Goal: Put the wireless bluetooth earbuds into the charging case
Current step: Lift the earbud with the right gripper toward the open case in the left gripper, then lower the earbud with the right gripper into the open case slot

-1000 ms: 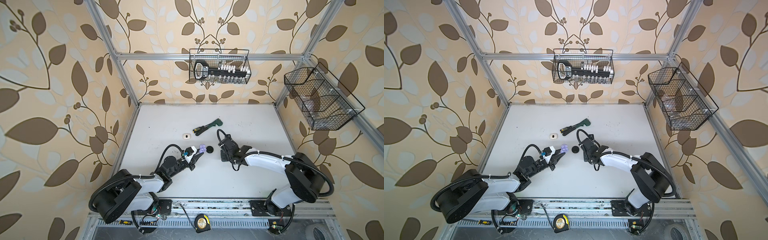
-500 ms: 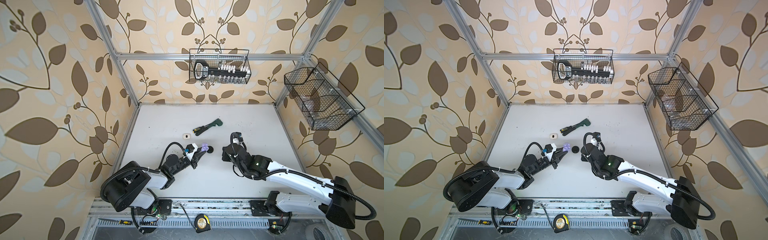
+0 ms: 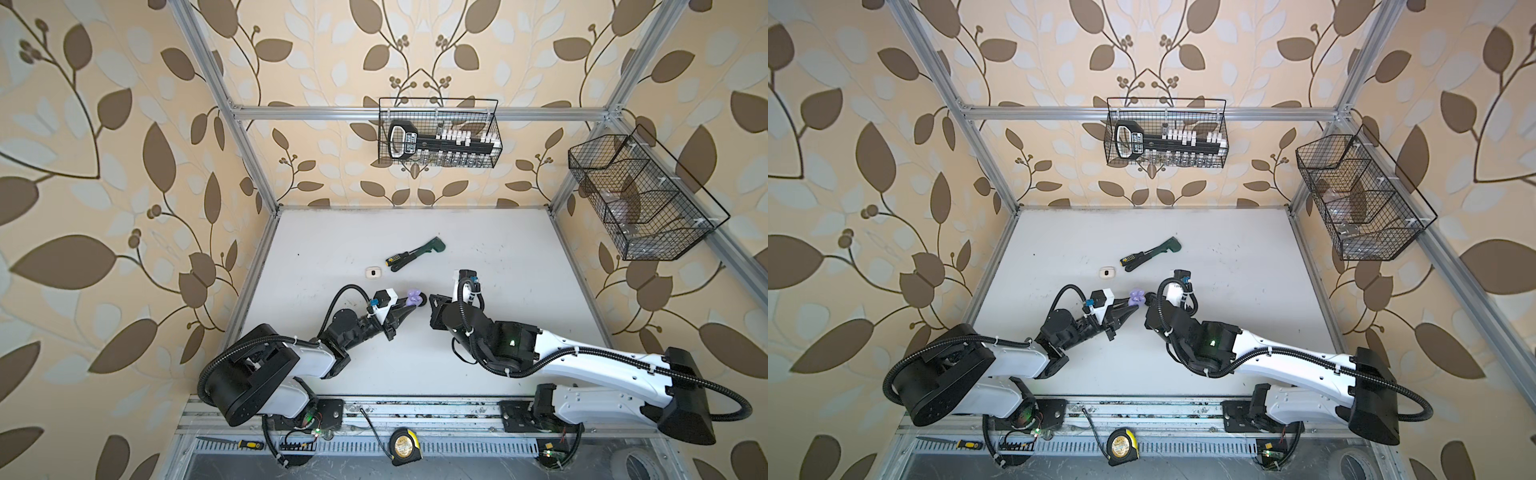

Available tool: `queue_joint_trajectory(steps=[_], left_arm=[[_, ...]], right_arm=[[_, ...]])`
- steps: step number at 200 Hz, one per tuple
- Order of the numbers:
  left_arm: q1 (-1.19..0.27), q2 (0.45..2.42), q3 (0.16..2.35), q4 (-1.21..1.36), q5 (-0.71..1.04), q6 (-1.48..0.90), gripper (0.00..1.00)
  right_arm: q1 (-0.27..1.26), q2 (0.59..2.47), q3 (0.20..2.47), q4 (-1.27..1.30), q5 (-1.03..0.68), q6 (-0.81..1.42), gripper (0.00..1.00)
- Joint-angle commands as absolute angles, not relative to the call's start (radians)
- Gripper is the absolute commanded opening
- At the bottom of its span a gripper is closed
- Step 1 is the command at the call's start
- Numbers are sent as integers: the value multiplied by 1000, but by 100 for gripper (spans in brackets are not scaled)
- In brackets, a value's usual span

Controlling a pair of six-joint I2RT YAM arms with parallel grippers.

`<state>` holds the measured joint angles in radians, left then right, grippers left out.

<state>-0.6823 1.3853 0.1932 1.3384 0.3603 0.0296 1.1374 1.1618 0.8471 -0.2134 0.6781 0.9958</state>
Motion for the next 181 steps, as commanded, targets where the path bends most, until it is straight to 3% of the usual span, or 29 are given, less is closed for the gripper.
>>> queue_joint_trajectory(steps=[1, 181], left_arm=[[-695, 1357, 215, 1424, 393, 38, 0], [-701, 1335, 212, 1424, 420, 52, 0]], right_arm=[[1163, 1164, 875, -175, 748, 1023, 17], [1233, 1215, 867, -43, 761, 1045, 15]])
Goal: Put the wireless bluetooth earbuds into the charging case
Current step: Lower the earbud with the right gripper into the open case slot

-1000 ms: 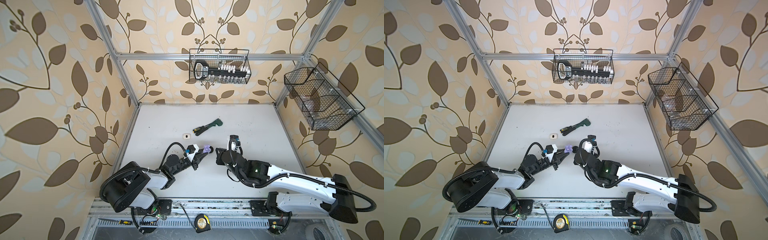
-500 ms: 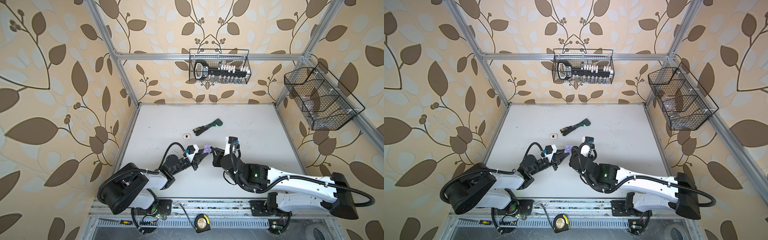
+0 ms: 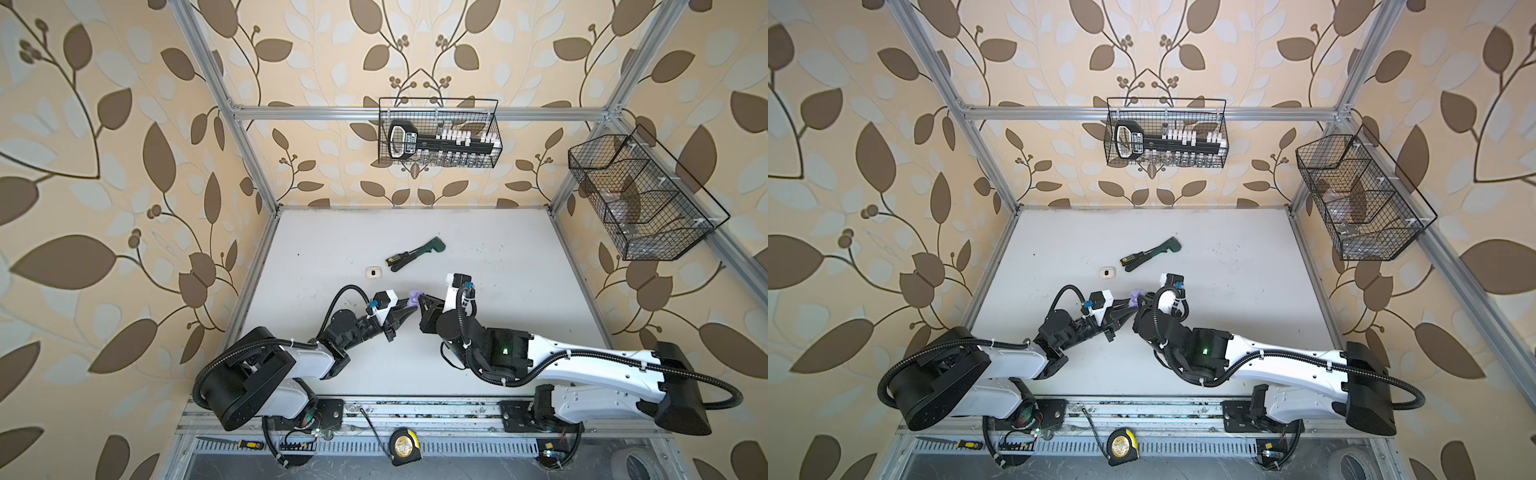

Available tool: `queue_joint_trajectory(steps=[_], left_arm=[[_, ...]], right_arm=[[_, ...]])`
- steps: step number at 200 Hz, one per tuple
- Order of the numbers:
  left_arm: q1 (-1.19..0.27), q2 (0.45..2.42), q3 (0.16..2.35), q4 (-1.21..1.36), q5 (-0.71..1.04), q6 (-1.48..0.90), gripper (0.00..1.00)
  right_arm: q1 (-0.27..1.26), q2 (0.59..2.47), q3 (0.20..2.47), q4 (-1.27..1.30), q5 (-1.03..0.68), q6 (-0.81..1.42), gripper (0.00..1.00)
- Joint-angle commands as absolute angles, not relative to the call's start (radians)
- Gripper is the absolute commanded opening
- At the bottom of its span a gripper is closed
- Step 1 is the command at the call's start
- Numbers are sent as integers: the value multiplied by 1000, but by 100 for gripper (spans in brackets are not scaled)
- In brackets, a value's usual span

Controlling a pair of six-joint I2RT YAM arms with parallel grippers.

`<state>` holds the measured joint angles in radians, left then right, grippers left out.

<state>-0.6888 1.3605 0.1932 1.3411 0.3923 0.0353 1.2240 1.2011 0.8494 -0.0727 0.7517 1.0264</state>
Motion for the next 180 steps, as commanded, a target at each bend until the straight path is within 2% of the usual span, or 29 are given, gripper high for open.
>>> queue_joint_trajectory(steps=[1, 180], left_arm=[[-701, 1336, 212, 1424, 420, 52, 0], [-706, 1295, 201, 1424, 414, 48, 0]], right_arm=[[1233, 1215, 866, -43, 761, 1045, 15], [1196, 1274, 845, -31, 798, 1066, 14]])
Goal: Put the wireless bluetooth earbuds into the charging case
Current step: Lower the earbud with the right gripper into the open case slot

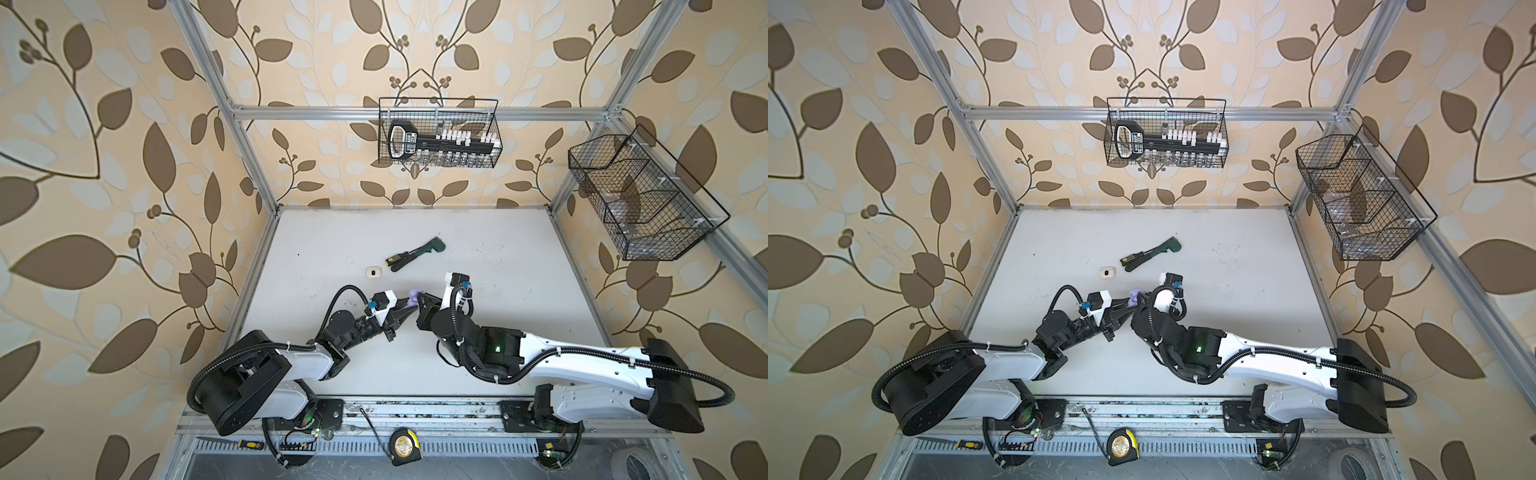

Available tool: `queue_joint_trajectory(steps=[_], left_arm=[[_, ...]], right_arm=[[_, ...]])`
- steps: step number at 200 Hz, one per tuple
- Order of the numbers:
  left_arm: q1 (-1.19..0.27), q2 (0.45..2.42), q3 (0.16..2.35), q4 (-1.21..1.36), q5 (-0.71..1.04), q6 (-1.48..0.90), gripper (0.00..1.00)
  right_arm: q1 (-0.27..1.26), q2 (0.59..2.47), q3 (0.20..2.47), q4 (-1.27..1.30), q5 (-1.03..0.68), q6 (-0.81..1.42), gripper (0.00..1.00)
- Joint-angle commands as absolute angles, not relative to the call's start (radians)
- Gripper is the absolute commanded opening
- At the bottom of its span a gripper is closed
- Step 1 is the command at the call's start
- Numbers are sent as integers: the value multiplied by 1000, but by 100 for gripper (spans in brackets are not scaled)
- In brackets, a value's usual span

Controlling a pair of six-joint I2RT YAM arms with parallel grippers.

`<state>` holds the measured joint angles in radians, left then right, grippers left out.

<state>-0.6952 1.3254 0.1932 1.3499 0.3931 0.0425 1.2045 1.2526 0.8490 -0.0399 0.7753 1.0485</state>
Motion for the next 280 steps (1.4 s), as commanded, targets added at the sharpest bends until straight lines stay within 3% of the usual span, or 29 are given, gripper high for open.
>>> queue_joint_trajectory(steps=[1, 116, 280], left_arm=[[-706, 1295, 201, 1424, 414, 48, 0], [-706, 1299, 200, 1424, 414, 49, 0], [-706, 1292, 199, 1424, 413, 40, 0]], right_arm=[[1196, 1275, 844, -31, 798, 1066, 14], [1176, 1224, 847, -26, 798, 1045, 13], [1183, 1310, 851, 22, 816, 1031, 12]])
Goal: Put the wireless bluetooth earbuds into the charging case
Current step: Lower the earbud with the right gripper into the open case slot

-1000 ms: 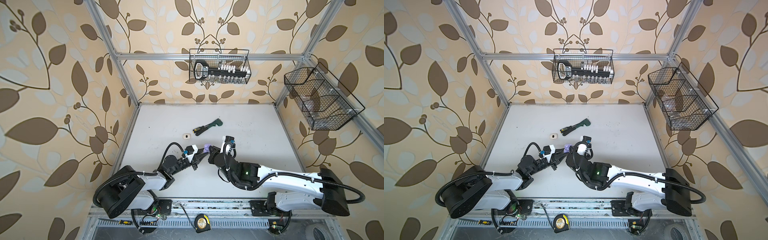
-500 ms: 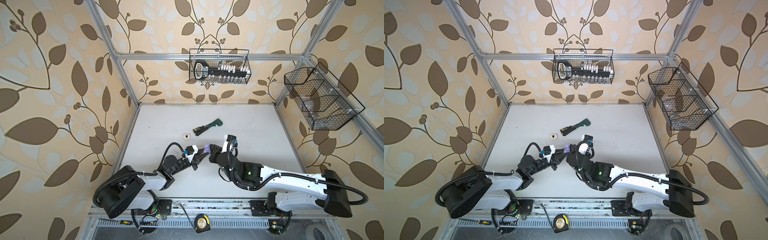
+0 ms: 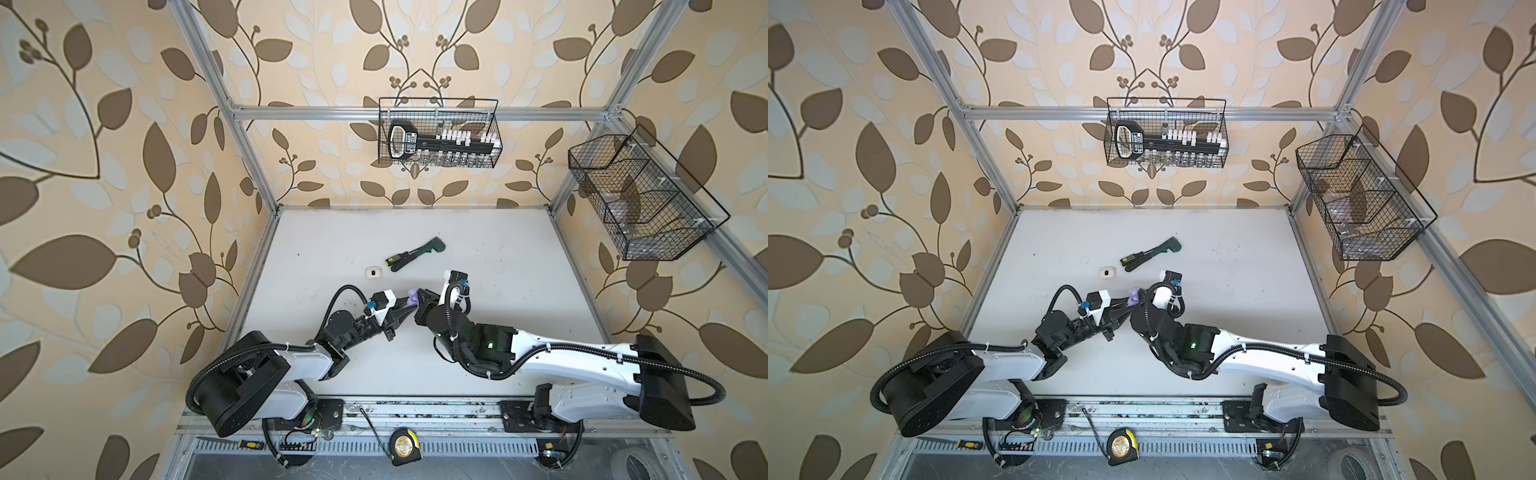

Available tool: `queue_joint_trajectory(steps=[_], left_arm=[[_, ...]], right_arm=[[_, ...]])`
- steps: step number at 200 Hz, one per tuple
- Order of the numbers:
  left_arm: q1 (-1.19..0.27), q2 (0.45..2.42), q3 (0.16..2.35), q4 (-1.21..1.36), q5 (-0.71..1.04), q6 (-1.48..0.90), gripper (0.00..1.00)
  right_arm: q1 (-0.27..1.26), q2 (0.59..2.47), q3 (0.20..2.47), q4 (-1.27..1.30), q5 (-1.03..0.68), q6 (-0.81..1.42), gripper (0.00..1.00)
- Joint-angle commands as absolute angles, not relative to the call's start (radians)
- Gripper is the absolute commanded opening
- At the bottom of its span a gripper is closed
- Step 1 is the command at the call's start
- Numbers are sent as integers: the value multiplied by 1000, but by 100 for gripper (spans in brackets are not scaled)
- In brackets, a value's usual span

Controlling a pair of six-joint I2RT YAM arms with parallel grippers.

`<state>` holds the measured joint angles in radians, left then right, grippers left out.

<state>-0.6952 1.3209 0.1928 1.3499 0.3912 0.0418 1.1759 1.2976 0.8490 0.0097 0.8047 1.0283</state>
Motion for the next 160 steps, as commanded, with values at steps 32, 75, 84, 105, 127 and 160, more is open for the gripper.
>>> queue_joint_trajectory(steps=[32, 75, 84, 105, 127, 160], left_arm=[[-706, 1290, 199, 1424, 407, 37, 0], [-706, 1289, 198, 1424, 399, 25, 0], [-706, 1289, 199, 1424, 399, 24, 0], [-706, 1287, 198, 1424, 398, 23, 0], [-706, 1287, 198, 1424, 394, 23, 0], [-706, 1290, 195, 1424, 375, 17, 0]], right_arm=[[1203, 1307, 838, 35, 802, 1043, 12], [1216, 1299, 819, 51, 786, 1045, 15], [1216, 1298, 818, 48, 787, 1045, 17], [1216, 1286, 811, 43, 785, 1045, 30], [1216, 1261, 808, 41, 774, 1033, 38], [1221, 1198, 797, 24, 772, 1016, 47]])
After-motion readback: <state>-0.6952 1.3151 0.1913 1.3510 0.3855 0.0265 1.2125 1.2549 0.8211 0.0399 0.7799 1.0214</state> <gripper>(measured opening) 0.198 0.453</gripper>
